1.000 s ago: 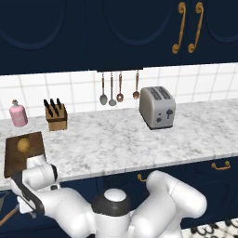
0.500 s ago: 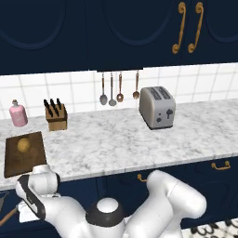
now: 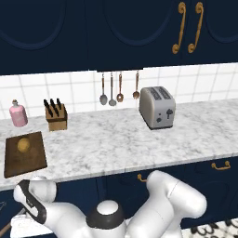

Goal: Place the appropriate cutting tool for cutting the potato skin on the cutting board.

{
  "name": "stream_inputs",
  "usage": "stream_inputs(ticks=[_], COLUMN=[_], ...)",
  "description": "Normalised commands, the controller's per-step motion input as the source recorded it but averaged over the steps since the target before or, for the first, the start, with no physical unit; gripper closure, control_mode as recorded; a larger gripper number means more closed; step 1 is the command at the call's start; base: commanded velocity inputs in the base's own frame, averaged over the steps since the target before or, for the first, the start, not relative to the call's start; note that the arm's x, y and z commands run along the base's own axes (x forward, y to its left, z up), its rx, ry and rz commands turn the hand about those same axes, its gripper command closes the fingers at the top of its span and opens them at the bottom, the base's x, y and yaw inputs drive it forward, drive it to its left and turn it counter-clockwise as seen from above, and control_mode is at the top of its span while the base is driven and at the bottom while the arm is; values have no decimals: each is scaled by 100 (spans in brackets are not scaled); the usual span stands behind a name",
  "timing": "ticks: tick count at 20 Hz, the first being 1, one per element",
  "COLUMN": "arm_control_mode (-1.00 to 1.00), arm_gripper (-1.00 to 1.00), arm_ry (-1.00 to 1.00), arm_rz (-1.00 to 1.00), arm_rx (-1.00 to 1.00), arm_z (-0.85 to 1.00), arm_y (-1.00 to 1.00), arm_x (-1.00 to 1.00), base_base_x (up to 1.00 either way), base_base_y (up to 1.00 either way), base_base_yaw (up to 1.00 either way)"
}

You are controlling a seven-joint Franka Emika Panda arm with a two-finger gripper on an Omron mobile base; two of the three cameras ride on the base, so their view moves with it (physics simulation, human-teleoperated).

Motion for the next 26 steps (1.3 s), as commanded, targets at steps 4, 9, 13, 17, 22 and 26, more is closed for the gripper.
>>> stream_inputs(ticks=[4, 9, 13, 17, 22, 26], arm_control_mode=[-100, -100, -100, -100, -100, -100], arm_gripper=[-100, -100, -100, -100, -100, -100], arm_ry=[24, 3, -25, -33, -33, -29], arm_rz=[0, 0, 0, 0, -2, -8], arm_rx=[0, -3, -2, -2, -3, -5], arm_z=[11, 47, 54, 46, 13, 3], arm_y=[15, 32, 60, 57, 54, 46], arm_x=[-86, -24, 26, 23, 16, 36], base_base_x=[0, 0, 0, 0, 0, 0], base_base_y=[0, 0, 0, 0, 0, 0], base_base_yaw=[0, 0, 0, 0, 0, 0])
